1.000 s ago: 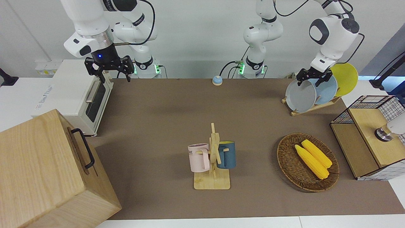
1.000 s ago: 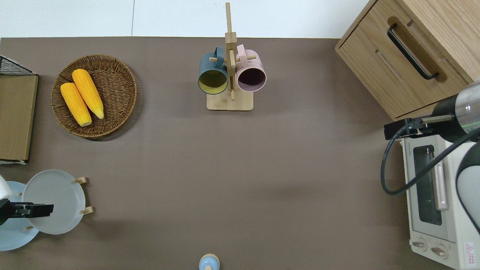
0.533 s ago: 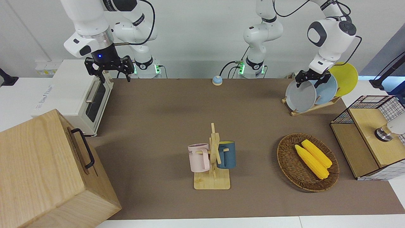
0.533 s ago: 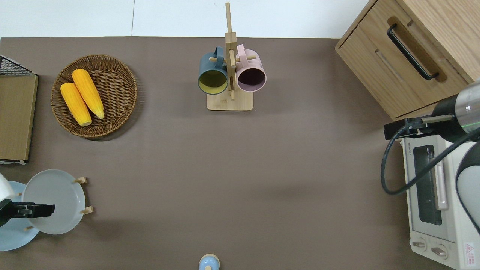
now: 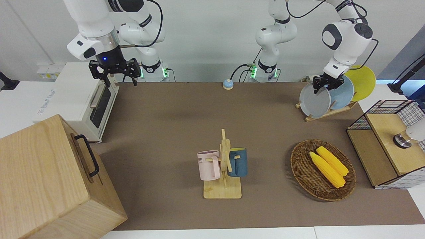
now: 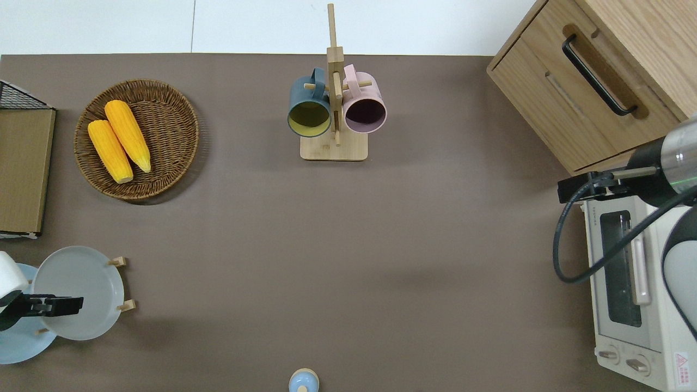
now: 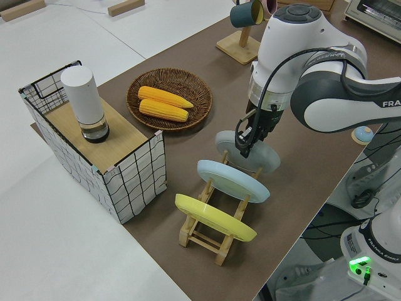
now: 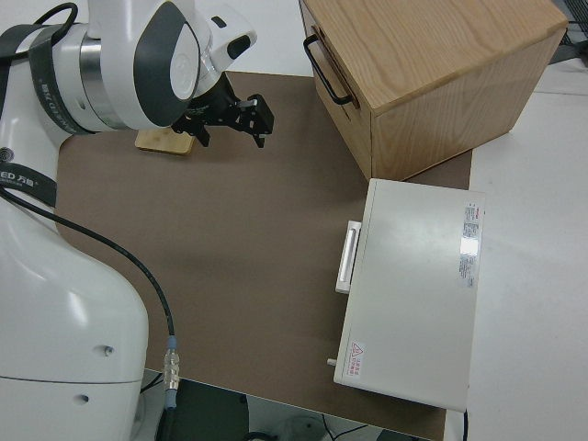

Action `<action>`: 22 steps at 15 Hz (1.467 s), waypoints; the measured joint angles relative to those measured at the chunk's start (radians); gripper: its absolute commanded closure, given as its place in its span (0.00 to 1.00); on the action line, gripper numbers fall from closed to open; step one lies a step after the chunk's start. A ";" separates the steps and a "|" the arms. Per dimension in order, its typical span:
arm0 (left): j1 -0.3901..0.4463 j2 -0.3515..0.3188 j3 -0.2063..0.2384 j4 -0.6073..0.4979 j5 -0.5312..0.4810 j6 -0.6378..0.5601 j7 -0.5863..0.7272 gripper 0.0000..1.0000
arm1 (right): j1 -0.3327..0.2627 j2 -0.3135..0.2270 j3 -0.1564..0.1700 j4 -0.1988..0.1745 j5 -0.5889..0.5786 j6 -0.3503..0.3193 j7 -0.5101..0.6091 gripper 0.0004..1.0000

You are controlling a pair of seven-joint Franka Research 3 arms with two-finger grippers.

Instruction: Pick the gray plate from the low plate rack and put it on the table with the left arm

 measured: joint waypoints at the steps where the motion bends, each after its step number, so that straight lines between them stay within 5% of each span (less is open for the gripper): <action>1: 0.000 0.000 0.000 0.000 0.000 0.000 0.001 1.00 | 0.000 0.000 0.000 0.000 0.000 0.000 0.000 0.02; 15: 0.001 -0.017 -0.010 0.003 0.001 0.005 0.021 1.00 | 0.000 0.000 0.000 0.000 0.000 0.000 0.000 0.02; 22: -0.001 -0.035 -0.030 0.105 0.005 -0.128 0.029 1.00 | 0.000 0.000 0.000 0.000 0.000 0.000 0.000 0.02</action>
